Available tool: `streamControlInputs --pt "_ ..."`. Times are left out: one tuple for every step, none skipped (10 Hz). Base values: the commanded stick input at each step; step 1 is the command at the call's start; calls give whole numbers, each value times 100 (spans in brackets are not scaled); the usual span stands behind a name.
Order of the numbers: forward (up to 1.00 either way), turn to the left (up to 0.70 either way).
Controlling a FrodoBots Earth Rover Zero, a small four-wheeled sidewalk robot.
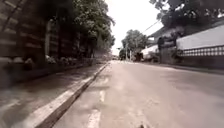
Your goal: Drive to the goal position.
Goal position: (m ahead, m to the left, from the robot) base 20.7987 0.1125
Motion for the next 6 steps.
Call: streamControlInputs --pt "70 0" --pt "70 0" --pt "70 0" --pt "70 0" --pt "70 0" --pt "70 0"
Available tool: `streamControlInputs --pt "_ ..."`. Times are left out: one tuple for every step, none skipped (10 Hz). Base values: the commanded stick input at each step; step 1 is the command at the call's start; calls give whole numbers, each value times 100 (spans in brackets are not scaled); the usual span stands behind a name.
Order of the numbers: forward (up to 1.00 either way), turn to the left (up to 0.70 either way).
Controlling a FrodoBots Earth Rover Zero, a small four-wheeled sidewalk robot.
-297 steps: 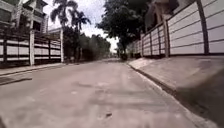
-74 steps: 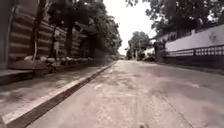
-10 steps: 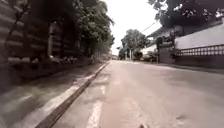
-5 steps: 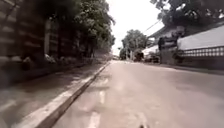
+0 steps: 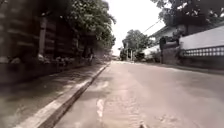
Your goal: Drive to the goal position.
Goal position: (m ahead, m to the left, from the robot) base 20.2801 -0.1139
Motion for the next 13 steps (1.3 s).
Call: streamControlInputs --pt "70 0" --pt "70 0" --pt "70 0" --pt "70 0" --pt "70 0" --pt "70 0" --pt "70 0" --pt "70 0" --pt "70 0" --pt "70 0" --pt "70 -16" --pt "70 -26" --pt "70 -27"
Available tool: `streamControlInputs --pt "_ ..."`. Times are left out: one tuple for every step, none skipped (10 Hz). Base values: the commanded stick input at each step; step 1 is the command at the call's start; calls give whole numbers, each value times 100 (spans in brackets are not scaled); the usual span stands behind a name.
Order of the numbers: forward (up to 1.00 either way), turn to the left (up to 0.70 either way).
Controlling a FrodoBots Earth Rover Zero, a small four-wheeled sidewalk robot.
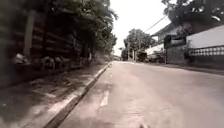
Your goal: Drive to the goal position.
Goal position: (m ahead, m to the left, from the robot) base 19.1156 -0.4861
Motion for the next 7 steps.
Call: streamControlInputs --pt "70 -8" --pt "70 0" --pt "70 0" --pt "70 0" --pt "70 0" --pt "70 0" --pt "70 0"
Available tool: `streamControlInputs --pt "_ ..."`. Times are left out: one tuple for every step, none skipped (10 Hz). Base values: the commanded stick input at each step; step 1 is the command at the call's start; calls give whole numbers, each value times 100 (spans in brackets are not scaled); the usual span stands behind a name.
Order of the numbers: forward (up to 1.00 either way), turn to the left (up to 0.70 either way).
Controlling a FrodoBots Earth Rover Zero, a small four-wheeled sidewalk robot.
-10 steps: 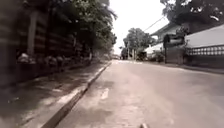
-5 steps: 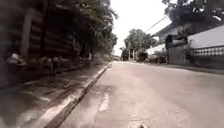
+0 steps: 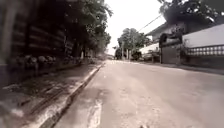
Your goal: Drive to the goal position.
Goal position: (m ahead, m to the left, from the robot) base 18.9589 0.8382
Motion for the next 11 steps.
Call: streamControlInputs --pt "70 0" --pt "70 0" --pt "70 0" --pt "70 0" --pt "70 0" --pt "70 0" --pt "70 0" --pt "70 0" --pt "70 0" --pt "70 0" --pt "70 0"
